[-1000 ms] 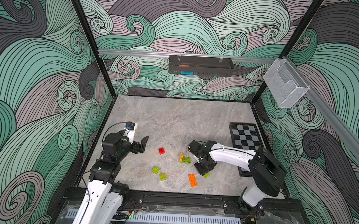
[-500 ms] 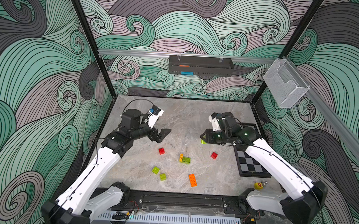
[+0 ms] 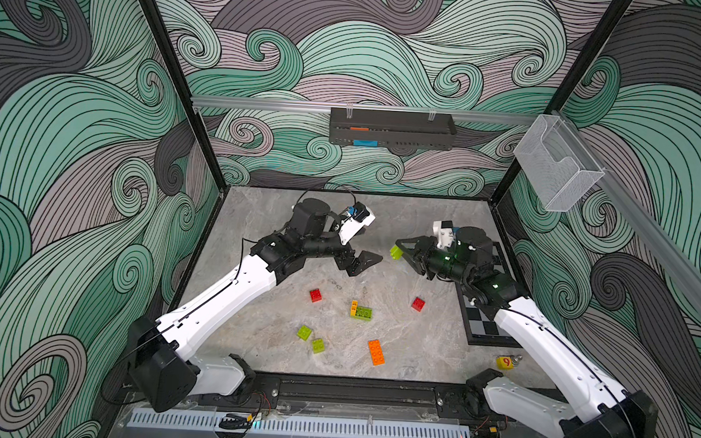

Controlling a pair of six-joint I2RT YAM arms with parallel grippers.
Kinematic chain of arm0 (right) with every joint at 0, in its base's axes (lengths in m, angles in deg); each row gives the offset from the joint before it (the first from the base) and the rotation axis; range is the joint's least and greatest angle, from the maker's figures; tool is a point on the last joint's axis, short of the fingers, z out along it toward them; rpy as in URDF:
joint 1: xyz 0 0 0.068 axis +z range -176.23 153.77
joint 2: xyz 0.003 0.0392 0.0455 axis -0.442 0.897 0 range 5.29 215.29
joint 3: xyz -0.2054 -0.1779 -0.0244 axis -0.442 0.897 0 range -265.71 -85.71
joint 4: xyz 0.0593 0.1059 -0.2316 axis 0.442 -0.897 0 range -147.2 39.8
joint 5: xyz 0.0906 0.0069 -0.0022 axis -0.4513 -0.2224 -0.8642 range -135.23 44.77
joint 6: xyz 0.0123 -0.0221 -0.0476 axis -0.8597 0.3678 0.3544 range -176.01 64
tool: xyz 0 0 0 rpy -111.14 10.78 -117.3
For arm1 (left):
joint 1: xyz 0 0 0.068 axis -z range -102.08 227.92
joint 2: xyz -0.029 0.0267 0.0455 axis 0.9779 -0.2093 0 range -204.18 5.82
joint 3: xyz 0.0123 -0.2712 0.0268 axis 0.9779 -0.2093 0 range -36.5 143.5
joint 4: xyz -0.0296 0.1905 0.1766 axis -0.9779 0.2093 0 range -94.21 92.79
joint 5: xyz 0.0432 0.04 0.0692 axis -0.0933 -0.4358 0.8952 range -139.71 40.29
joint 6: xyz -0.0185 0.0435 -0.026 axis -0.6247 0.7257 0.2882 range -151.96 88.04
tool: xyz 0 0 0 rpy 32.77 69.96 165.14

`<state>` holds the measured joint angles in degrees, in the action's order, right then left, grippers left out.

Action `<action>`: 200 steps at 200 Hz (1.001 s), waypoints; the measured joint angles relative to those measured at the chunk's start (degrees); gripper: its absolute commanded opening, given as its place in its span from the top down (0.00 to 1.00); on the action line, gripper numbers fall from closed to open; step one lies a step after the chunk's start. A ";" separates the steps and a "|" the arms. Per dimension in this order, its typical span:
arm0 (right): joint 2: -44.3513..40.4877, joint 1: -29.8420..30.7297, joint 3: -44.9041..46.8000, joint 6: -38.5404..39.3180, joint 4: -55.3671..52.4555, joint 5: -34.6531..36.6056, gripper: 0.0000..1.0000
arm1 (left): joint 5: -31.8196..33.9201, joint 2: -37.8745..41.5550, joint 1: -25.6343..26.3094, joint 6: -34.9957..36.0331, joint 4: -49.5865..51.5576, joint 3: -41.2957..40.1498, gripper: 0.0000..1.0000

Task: Assemble a giraffe with lego
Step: Pick up the lego brick from the center of the board.

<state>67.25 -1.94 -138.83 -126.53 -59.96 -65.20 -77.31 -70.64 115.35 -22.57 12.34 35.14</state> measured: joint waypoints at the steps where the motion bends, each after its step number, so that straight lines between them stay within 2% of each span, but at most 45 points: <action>1: 0.00 0.02 0.00 -0.17 0.17 -0.02 0.93 | 0.00 -0.07 0.07 0.00 0.00 0.04 0.05; 55: -0.59 0.63 0.00 -4.52 5.44 -1.33 0.93 | 2.12 -5.16 3.45 -1.27 0.02 4.61 0.13; 100: -1.03 1.05 0.00 -5.29 6.62 -1.55 0.93 | 3.43 -8.15 5.40 -1.68 -0.31 7.34 0.27; 123: -1.22 1.44 0.00 -5.31 6.71 -1.57 0.93 | 3.96 -8.74 5.95 -1.51 -0.26 7.45 0.42; 171: -2.21 1.49 0.02 -5.14 7.15 -1.14 0.91 | 5.14 -8.83 6.36 -1.09 0.37 8.00 0.85; 191: -2.82 1.46 0.24 -4.50 7.28 -0.96 0.84 | 5.20 -8.83 6.36 -1.44 0.57 8.15 1.00; 200: -2.86 1.44 0.28 -4.28 7.32 -1.01 0.78 | 5.29 -8.81 6.36 -1.22 0.63 8.17 1.00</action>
<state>64.38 -0.50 -138.54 -130.81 -52.64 -66.20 -72.02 -79.45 121.71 -23.80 12.98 43.31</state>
